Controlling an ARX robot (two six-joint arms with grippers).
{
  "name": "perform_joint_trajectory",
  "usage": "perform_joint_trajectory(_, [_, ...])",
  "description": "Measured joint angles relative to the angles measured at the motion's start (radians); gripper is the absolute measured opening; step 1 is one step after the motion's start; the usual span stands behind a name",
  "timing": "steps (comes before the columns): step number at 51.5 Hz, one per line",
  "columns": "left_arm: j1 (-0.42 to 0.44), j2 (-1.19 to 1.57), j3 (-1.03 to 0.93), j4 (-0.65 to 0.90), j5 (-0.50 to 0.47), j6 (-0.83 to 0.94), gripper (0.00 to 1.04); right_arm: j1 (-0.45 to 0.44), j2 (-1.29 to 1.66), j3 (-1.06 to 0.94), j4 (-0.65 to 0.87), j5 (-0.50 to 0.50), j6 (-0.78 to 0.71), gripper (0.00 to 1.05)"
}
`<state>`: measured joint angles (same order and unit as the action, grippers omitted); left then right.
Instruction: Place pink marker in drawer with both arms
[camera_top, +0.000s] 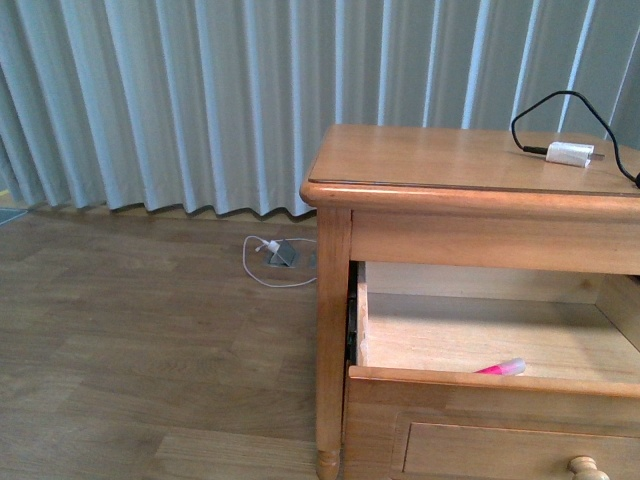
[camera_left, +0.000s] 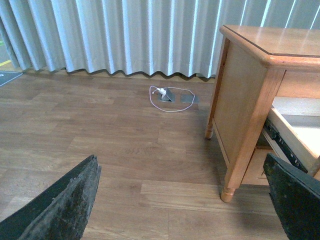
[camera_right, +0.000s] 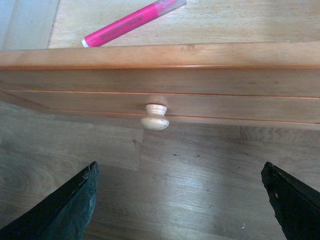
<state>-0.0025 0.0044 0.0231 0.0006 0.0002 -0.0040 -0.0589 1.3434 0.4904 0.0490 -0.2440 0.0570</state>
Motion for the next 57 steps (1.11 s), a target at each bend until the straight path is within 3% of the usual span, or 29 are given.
perform_joint_trajectory(17, [0.0,0.0,0.0,0.0,0.0,0.0,0.99,0.058,0.245,0.125,0.15,0.079,0.027,0.96])
perform_joint_trajectory(57, [0.0,0.0,0.0,0.0,0.0,0.0,0.99,0.088,0.668,0.467,0.495,0.24,0.08,0.96])
